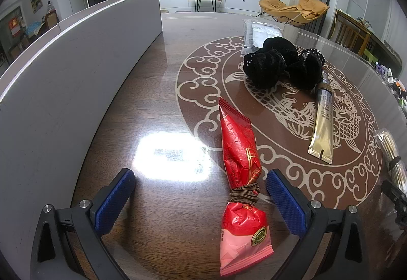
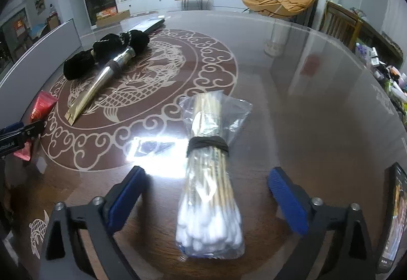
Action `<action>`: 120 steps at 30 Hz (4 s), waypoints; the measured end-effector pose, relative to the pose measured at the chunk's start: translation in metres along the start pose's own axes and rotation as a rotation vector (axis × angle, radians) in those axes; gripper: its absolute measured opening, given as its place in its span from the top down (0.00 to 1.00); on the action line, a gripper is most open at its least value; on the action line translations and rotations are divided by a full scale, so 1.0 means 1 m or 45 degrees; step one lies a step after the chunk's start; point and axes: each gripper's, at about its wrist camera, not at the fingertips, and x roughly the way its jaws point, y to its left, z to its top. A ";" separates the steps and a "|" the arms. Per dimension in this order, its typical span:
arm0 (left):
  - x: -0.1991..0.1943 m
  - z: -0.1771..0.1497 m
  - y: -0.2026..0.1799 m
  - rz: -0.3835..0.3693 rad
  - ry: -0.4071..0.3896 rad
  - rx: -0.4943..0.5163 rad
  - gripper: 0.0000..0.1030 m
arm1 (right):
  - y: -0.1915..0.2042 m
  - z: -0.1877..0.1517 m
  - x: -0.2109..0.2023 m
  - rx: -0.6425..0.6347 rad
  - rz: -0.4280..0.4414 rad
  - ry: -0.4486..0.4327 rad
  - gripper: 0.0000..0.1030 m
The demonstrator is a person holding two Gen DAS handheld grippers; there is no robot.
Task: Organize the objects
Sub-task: 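Grasp the bagged cotton-swab bundle with the right tool while the left tool holds the red packet, then carry the red packet and cotton swabs over the bin and open both tools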
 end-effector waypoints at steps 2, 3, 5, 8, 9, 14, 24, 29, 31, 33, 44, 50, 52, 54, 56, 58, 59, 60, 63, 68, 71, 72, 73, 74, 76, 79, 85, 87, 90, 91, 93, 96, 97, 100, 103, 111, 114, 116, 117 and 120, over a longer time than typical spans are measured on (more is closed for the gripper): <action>0.000 0.000 0.000 0.000 0.000 0.000 0.00 | 0.001 0.000 0.000 -0.006 0.001 0.002 0.00; 0.000 0.000 0.000 0.000 0.000 0.000 0.00 | 0.001 0.000 0.000 -0.006 0.002 0.002 0.00; -0.001 0.000 0.001 0.000 0.000 0.000 0.00 | 0.000 -0.002 -0.001 -0.005 0.002 0.000 0.00; 0.000 0.000 0.000 0.000 0.000 0.000 0.00 | 0.000 -0.002 -0.001 -0.004 0.003 -0.001 0.00; 0.000 0.000 0.000 0.000 0.000 0.000 0.00 | -0.001 -0.002 -0.001 -0.004 0.003 -0.001 0.00; 0.000 0.000 0.000 0.000 0.000 0.000 0.00 | -0.001 -0.003 -0.001 -0.004 0.004 -0.001 0.00; 0.000 0.000 0.001 0.000 0.000 0.000 0.00 | -0.001 -0.003 -0.001 -0.004 0.004 -0.001 0.00; -0.001 0.000 0.001 0.000 0.000 0.000 0.00 | -0.001 -0.002 0.000 -0.005 0.004 -0.001 0.00; 0.000 0.000 0.000 0.000 0.000 0.000 0.00 | -0.001 -0.002 0.000 -0.005 0.004 -0.001 0.00; 0.000 0.000 0.000 -0.001 0.000 0.000 0.00 | -0.001 -0.002 0.000 -0.005 0.004 -0.001 0.00; -0.001 -0.001 0.001 0.000 0.001 0.000 0.00 | -0.001 -0.002 0.000 -0.005 0.003 -0.001 0.00; -0.001 -0.001 0.001 0.000 0.001 0.000 0.00 | -0.001 -0.002 0.000 -0.005 0.004 -0.001 0.00; -0.001 0.000 0.001 0.000 0.001 0.000 0.00 | -0.001 -0.002 0.000 -0.005 0.004 -0.001 0.00; -0.001 0.000 0.000 0.000 0.001 0.000 0.00 | -0.001 -0.002 0.001 -0.005 0.004 -0.001 0.00; -0.001 0.000 0.001 0.000 0.000 0.000 0.00 | -0.001 -0.002 0.001 -0.005 0.004 -0.001 0.00; -0.001 -0.001 0.000 0.000 0.000 0.000 0.00 | -0.001 -0.002 0.001 -0.005 0.004 -0.001 0.00; -0.001 0.000 0.001 0.000 0.000 0.000 0.00 | -0.001 -0.002 0.001 -0.005 0.004 -0.001 0.00; -0.001 0.000 0.000 0.000 0.000 0.000 0.00 | -0.001 -0.002 0.001 -0.005 0.004 -0.001 0.00; -0.001 0.000 0.001 0.000 0.000 0.000 0.00 | -0.001 -0.002 0.001 -0.005 0.004 -0.001 0.00; 0.000 -0.001 0.000 0.000 0.000 0.000 0.00 | -0.001 -0.002 0.001 -0.005 0.004 -0.001 0.00; -0.001 0.000 0.001 0.000 0.000 0.000 0.00 | -0.001 -0.002 0.001 -0.005 0.004 -0.001 0.00; 0.000 -0.001 0.000 0.000 0.000 0.000 0.00 | -0.001 -0.002 0.001 -0.005 0.004 -0.001 0.00; 0.000 -0.001 0.000 0.000 0.000 0.000 0.00 | -0.001 -0.002 0.001 -0.005 0.004 -0.001 0.00; -0.001 0.000 0.001 0.000 0.000 0.000 0.00 | -0.001 -0.002 0.001 -0.005 0.004 -0.001 0.00; 0.000 0.000 0.001 0.000 0.000 0.000 0.00 | -0.001 -0.002 0.001 -0.005 0.004 -0.001 0.00; 0.000 -0.001 0.000 0.000 0.000 0.000 0.00 | -0.001 -0.002 0.001 -0.005 0.004 -0.001 0.00; -0.002 -0.003 -0.001 -0.013 0.024 0.012 0.00 | -0.001 -0.002 0.001 -0.005 0.004 -0.001 0.00; -0.006 -0.007 -0.005 -0.021 0.087 0.023 0.00 | -0.001 -0.002 0.001 -0.005 0.005 0.001 0.00; -0.007 -0.004 -0.015 -0.059 0.241 0.104 0.00 | 0.000 -0.002 0.001 -0.008 0.006 0.002 0.00; -0.005 0.000 -0.015 -0.065 0.290 0.117 0.00 | 0.000 -0.002 0.002 -0.009 0.009 0.004 0.00; 0.001 0.010 -0.014 -0.078 0.397 0.152 0.00 | -0.001 -0.001 0.003 -0.035 0.030 0.032 0.00; 0.001 0.021 -0.008 -0.170 0.359 0.146 0.10 | -0.006 0.006 0.005 -0.099 0.114 0.157 0.00; 0.000 0.022 -0.011 -0.131 0.332 0.192 0.17 | -0.011 0.010 0.006 -0.080 0.164 0.200 0.01; -0.013 0.018 -0.021 -0.154 0.245 0.283 0.68 | -0.015 0.019 0.004 -0.095 0.205 0.245 0.45; -0.022 0.009 -0.029 -0.196 0.199 0.309 0.78 | -0.015 0.024 0.006 -0.151 0.208 0.289 0.71; -0.089 -0.026 -0.007 -0.482 0.010 0.063 0.78 | -0.029 0.011 -0.037 0.035 0.337 0.235 0.71; -0.126 -0.027 0.006 -0.521 -0.077 0.009 0.78 | 0.000 0.014 -0.051 -0.024 0.376 0.226 0.71; -0.150 -0.022 0.023 -0.529 -0.131 -0.026 0.78 | 0.030 0.026 -0.067 -0.066 0.446 0.183 0.71; -0.164 -0.020 0.039 -0.511 -0.166 -0.045 0.78 | 0.053 0.036 -0.078 -0.095 0.505 0.151 0.71; -0.191 -0.013 0.085 -0.427 -0.227 -0.098 0.78 | 0.123 0.063 -0.109 -0.177 0.682 0.073 0.71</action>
